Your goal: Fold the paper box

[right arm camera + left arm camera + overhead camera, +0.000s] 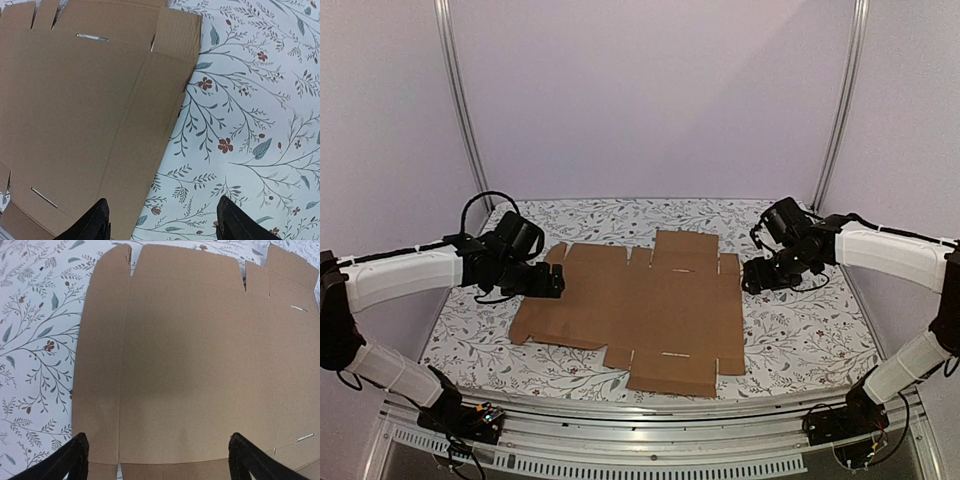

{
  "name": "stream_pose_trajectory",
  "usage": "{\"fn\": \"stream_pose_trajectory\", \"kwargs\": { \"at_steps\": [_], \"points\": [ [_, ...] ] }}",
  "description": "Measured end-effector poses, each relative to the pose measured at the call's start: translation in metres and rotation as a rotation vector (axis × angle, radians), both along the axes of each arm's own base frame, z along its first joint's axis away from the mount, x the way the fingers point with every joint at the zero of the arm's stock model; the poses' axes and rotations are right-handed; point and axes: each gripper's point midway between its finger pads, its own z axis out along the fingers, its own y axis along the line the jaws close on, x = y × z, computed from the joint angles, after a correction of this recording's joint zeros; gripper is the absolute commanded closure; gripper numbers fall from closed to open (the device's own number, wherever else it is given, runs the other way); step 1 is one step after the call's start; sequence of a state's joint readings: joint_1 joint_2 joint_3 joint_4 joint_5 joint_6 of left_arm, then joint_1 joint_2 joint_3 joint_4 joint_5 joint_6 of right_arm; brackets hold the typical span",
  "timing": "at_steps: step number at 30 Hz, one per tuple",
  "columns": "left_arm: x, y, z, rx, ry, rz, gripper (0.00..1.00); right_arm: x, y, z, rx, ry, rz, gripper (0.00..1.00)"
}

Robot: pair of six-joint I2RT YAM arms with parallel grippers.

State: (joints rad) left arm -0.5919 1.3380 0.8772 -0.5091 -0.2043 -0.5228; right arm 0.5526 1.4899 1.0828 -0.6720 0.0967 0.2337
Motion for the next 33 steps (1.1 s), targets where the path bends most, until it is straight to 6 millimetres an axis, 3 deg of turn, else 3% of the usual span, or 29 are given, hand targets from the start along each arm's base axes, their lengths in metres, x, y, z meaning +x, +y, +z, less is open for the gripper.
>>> {"fn": "stream_pose_trajectory", "kwargs": {
  "at_steps": [5, 16, 33],
  "points": [
    [0.000, 0.000, -0.023, 0.001, 0.052, 0.019, 0.12, -0.031, 0.002, -0.022, 0.183, 0.100, -0.110, 0.27],
    [-0.004, 0.001, -0.062, 0.032, 0.133, 0.039, 0.25, -0.072, 0.010, -0.079, 0.401, 0.301, -0.335, 0.27],
    [-0.006, -0.004, -0.100, 0.049, 0.218, 0.028, 0.53, -0.071, 0.033, -0.086, 0.635, 0.342, -0.420, 0.28]
  ]
}}
